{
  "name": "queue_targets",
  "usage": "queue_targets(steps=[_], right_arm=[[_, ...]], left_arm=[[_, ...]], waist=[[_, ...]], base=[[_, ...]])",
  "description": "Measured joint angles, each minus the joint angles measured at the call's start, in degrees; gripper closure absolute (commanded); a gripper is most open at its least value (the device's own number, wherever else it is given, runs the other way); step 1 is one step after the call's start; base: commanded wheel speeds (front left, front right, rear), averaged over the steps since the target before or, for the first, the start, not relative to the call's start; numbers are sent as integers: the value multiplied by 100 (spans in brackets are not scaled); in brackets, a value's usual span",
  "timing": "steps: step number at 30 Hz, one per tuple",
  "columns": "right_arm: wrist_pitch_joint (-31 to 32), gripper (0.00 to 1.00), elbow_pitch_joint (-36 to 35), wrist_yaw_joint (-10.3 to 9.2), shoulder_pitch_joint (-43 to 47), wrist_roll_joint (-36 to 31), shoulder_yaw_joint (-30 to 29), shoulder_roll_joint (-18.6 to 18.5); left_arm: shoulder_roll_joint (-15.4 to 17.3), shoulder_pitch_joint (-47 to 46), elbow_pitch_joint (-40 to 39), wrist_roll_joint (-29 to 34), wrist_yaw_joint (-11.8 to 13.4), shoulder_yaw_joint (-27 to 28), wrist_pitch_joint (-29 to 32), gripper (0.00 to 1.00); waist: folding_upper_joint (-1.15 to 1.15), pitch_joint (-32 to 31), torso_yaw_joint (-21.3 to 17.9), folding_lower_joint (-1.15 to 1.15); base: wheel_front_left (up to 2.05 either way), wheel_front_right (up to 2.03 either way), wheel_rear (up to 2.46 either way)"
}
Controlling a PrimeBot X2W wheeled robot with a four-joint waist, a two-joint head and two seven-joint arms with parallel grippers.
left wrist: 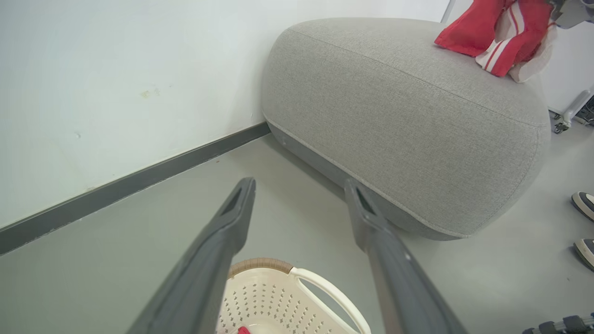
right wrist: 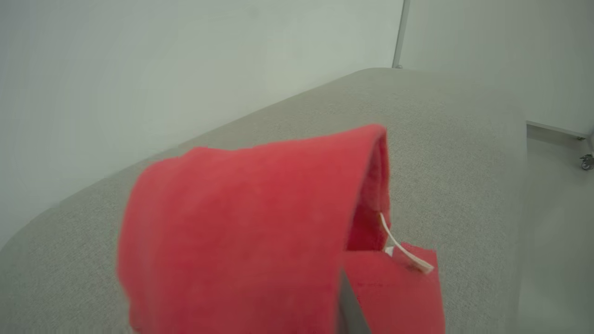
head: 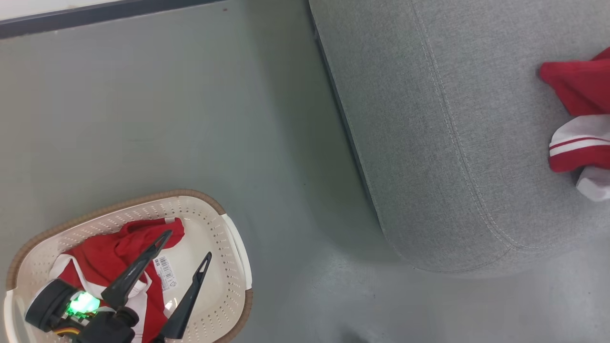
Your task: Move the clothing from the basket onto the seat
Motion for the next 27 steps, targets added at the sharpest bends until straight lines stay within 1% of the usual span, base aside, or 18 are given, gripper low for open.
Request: queue_targets(steps=[3, 7, 8, 9, 14, 21, 23, 27], right_arm=[[0, 100, 210, 48, -109, -4, 21, -13], [0, 100, 411, 45, -348, -3, -20, -64], [0, 33, 420, 38, -389, -4, -26, -78], [0, 0, 423, 38, -428, -5, -31, -96], [0, 0, 530, 38, -492, -42, -1, -120], [0, 0, 772, 40, -564, -199, 94, -123], [0, 0, 883, 54, -563, -244, 158, -135], [0, 0, 1055, 147, -563, -331, 260, -149]], left_arm=[[0, 3, 0, -20, 0, 20, 0, 0], [1, 9, 2, -34, 0, 29, 0, 0], [0, 12, 3, -34, 0, 32, 0, 0], [-1, 12, 3, -36, 0, 35, 0, 0], [-20, 12, 32, -51, 0, 38, 0, 0], [-144, 16, 123, -74, 0, -9, 0, 0], [-174, 15, 147, -87, 0, -31, 0, 0], [-244, 15, 203, -109, 0, -22, 0, 0]], waist=[[0, 8, 18, 0], [0, 11, 32, 0], [0, 9, 34, 0], [0, 7, 35, 0], [0, -25, 32, 0], [0, -175, 11, 0], [0, -223, 6, 0], [0, -319, -2, -1]], base=[[0, 0, 0], [0, 0, 0], [0, 0, 0], [0, 0, 0], [0, 0, 0], [0, 0, 0], [0, 0, 0], [0, 0, 0]])
